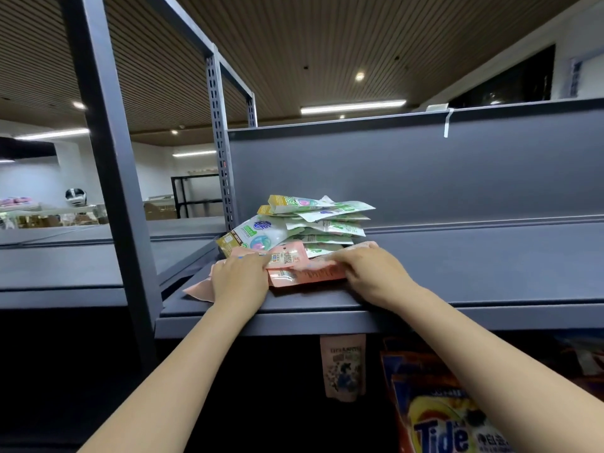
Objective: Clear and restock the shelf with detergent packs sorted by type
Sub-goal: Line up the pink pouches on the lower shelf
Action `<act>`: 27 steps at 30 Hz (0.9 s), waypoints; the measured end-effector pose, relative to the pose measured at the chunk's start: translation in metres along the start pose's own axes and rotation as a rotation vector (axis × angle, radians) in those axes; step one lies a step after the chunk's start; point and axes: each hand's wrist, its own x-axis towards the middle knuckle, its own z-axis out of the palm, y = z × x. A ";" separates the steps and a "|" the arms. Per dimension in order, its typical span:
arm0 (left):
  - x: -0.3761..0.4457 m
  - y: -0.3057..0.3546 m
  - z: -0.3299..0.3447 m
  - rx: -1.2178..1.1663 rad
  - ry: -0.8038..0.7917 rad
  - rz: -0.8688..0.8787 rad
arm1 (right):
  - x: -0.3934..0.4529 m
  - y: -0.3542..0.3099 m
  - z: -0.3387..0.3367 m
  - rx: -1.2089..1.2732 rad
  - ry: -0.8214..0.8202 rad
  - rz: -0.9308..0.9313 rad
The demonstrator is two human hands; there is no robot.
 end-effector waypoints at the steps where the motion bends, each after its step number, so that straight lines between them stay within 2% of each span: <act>1: 0.000 0.000 0.001 0.027 0.005 0.014 | -0.003 0.000 -0.004 0.020 0.078 0.048; 6: 0.005 -0.004 0.001 0.113 -0.061 0.077 | -0.015 0.002 -0.031 0.219 0.542 0.276; 8: 0.006 -0.001 -0.004 0.103 -0.095 0.084 | -0.015 0.005 -0.036 0.386 0.644 0.341; 13: 0.006 0.020 -0.028 0.110 -0.070 0.148 | -0.022 0.012 -0.028 0.660 0.655 0.396; 18: 0.003 0.060 -0.032 0.125 -0.018 0.238 | -0.025 0.014 -0.024 0.825 0.622 0.389; 21: 0.001 0.081 -0.030 0.057 -0.082 0.279 | -0.024 0.017 -0.022 0.907 0.589 0.401; 23: 0.005 0.083 -0.034 -0.044 -0.127 0.243 | -0.024 0.020 -0.021 0.957 0.574 0.416; 27: 0.024 0.056 -0.034 -0.015 -0.185 0.093 | -0.025 0.021 -0.020 1.033 0.559 0.450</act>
